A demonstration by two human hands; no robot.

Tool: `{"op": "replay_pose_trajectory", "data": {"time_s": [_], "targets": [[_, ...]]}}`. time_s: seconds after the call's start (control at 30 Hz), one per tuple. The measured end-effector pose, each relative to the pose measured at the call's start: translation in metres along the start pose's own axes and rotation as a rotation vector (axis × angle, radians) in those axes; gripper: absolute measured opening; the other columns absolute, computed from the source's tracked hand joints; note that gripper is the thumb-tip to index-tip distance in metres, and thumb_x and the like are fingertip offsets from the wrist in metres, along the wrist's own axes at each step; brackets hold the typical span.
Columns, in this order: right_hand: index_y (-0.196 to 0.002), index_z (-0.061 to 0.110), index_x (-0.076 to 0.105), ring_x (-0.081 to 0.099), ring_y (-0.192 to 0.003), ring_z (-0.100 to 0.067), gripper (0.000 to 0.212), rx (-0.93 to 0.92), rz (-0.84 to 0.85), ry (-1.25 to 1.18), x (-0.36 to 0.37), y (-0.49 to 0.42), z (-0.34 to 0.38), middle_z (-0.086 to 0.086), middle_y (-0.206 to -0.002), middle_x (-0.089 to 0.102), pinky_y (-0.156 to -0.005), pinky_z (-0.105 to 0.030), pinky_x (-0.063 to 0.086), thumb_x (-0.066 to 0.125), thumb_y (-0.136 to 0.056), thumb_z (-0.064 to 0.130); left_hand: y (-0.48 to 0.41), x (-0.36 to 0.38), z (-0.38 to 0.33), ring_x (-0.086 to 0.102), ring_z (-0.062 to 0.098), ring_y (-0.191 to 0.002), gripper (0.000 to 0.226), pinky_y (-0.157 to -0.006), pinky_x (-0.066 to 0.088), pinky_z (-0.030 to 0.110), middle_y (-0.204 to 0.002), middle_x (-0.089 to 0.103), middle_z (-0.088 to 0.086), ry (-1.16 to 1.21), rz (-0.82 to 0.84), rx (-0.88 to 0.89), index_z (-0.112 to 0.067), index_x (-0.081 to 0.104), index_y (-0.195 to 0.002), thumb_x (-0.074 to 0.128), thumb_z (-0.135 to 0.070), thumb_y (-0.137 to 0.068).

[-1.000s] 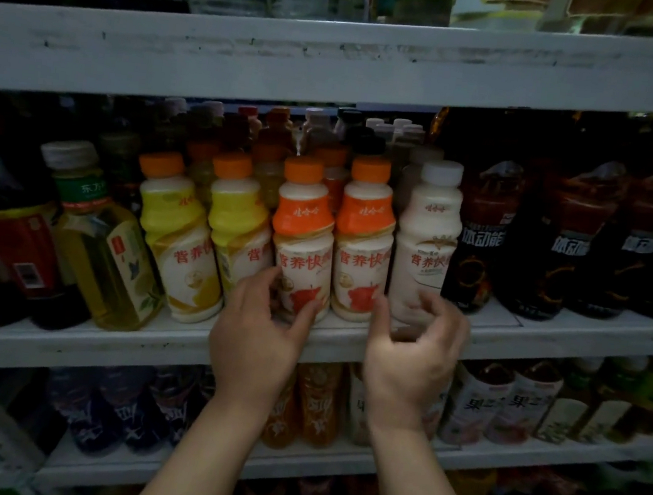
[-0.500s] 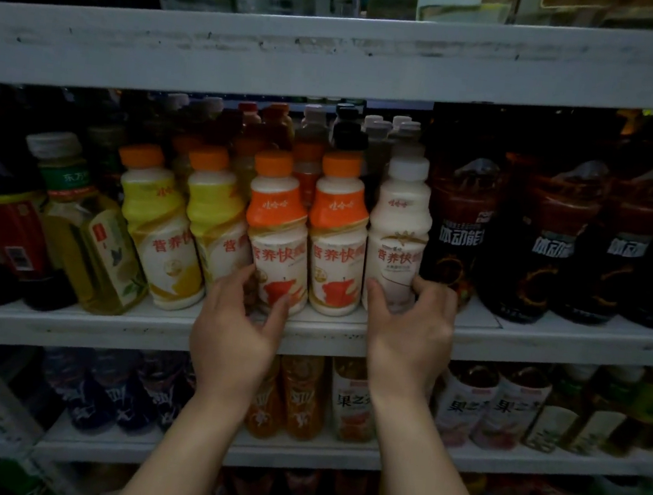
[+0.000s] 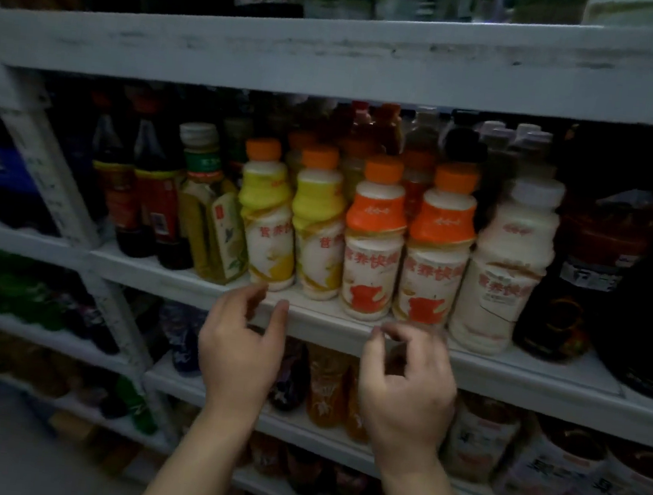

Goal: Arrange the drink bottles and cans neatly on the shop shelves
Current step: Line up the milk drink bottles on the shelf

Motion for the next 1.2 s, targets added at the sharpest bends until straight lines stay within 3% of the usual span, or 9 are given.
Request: {"op": "replay_pose_trajectory", "data": {"time_s": [0.1, 0.23, 0.37, 0.47, 0.57, 0.63, 0.7, 0.93, 1.2], "targets": [[-0.083, 0.006, 0.066, 0.058, -0.069, -0.016, 0.007, -0.034, 0.071, -0.019, 0.025, -0.003, 0.023, -0.003, -0.078, 0.061, -0.066, -0.013, 0.039, 0.069, -0.078, 0.01, -0.023, -0.017, 0.009, 0.058, 0.011, -0.092, 0.037, -0.079, 0.033, 0.005, -0.098, 0.06, -0.007, -0.015, -0.039, -0.004, -0.012, 0.066, -0.109, 0.067, -0.04, -0.084], [-0.093, 0.006, 0.067, 0.059, -0.077, -0.014, 0.013, -0.139, 0.096, -0.092, 0.038, -0.04, 0.062, -0.001, -0.086, 0.061, -0.071, -0.016, 0.045, 0.063, -0.082, 0.012, -0.064, -0.031, -0.015, 0.058, 0.023, -0.095, 0.039, -0.081, 0.041, 0.026, -0.098, 0.064, 0.007, -0.106, -0.137, 0.251, -0.008, 0.066, -0.107, 0.068, -0.041, -0.086], [-0.121, 0.019, 0.061, 0.06, -0.084, -0.001, 0.034, 0.032, 0.166, -0.23, 0.06, -0.087, 0.093, 0.014, -0.105, 0.057, -0.074, -0.02, 0.052, 0.057, -0.088, 0.028, -0.093, -0.032, -0.037, 0.057, 0.023, -0.092, 0.046, -0.072, 0.044, 0.027, -0.101, 0.06, 0.008, -0.101, -0.149, 0.425, -0.008, 0.061, -0.11, 0.067, -0.047, -0.086], [-0.135, 0.023, 0.048, 0.062, -0.103, -0.018, 0.047, 0.14, 0.223, -0.164, 0.086, -0.114, 0.103, 0.003, -0.125, 0.055, -0.089, -0.039, 0.052, 0.053, -0.09, 0.032, -0.113, -0.022, -0.036, 0.059, 0.025, -0.096, 0.068, -0.062, 0.042, 0.027, -0.115, 0.057, 0.01, -0.07, -0.028, 0.363, -0.009, 0.051, -0.127, 0.069, -0.053, -0.078], [-0.12, 0.028, 0.053, 0.065, -0.091, -0.022, 0.032, 0.264, 0.324, -0.005, 0.108, -0.136, 0.104, -0.003, -0.104, 0.064, -0.075, -0.036, 0.054, 0.054, -0.088, 0.032, -0.134, -0.012, -0.034, 0.063, 0.031, -0.096, 0.093, -0.062, 0.047, 0.034, -0.123, 0.058, 0.01, -0.108, 0.112, 0.348, -0.013, 0.032, -0.142, 0.067, -0.063, -0.073], [-0.117, 0.025, 0.056, 0.067, -0.071, -0.017, 0.028, 0.295, 0.428, 0.087, 0.12, -0.143, 0.105, -0.003, -0.094, 0.067, -0.053, -0.025, 0.047, 0.055, -0.089, 0.027, -0.144, 0.0, -0.033, 0.064, 0.032, -0.093, 0.098, -0.06, 0.043, 0.035, -0.116, 0.062, 0.008, -0.151, 0.21, 0.349, -0.018, 0.023, -0.144, 0.065, -0.068, -0.071], [-0.118, 0.02, 0.059, 0.067, -0.058, -0.013, 0.028, 0.316, 0.483, 0.185, 0.122, -0.148, 0.103, -0.002, -0.085, 0.068, -0.045, -0.022, 0.044, 0.054, -0.09, 0.02, -0.149, 0.01, -0.035, 0.065, 0.032, -0.088, 0.099, -0.056, 0.038, 0.032, -0.105, 0.064, 0.009, -0.207, 0.275, 0.365, -0.016, 0.024, -0.142, 0.066, -0.068, -0.069], [-0.116, 0.016, 0.061, 0.066, -0.062, -0.017, 0.025, 0.286, 0.547, 0.347, 0.129, -0.154, 0.104, -0.006, -0.085, 0.068, -0.047, -0.023, 0.045, 0.056, -0.093, 0.022, -0.158, 0.027, -0.039, 0.063, 0.031, -0.083, 0.087, -0.045, 0.026, 0.027, -0.098, 0.063, 0.01, -0.237, 0.449, 0.293, -0.014, 0.024, -0.137, 0.074, -0.048, -0.075], [-0.104, 0.023, 0.068, 0.06, -0.089, -0.018, 0.034, 0.104, 0.446, 0.342, 0.124, -0.161, 0.114, 0.0, -0.102, 0.067, -0.066, -0.023, 0.037, 0.068, -0.08, 0.046, -0.168, 0.03, -0.042, 0.061, 0.026, -0.09, 0.082, -0.067, 0.051, 0.034, -0.109, 0.058, 0.009, -0.156, 0.685, 0.296, -0.013, 0.023, -0.139, 0.073, -0.036, -0.078]]}}
Point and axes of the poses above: each hand's wrist, its own y-axis away from the middle knuckle, its own x-axis out of the palm, z = x × y, the point moved 9 cm from there along -y, towards the middle knuckle
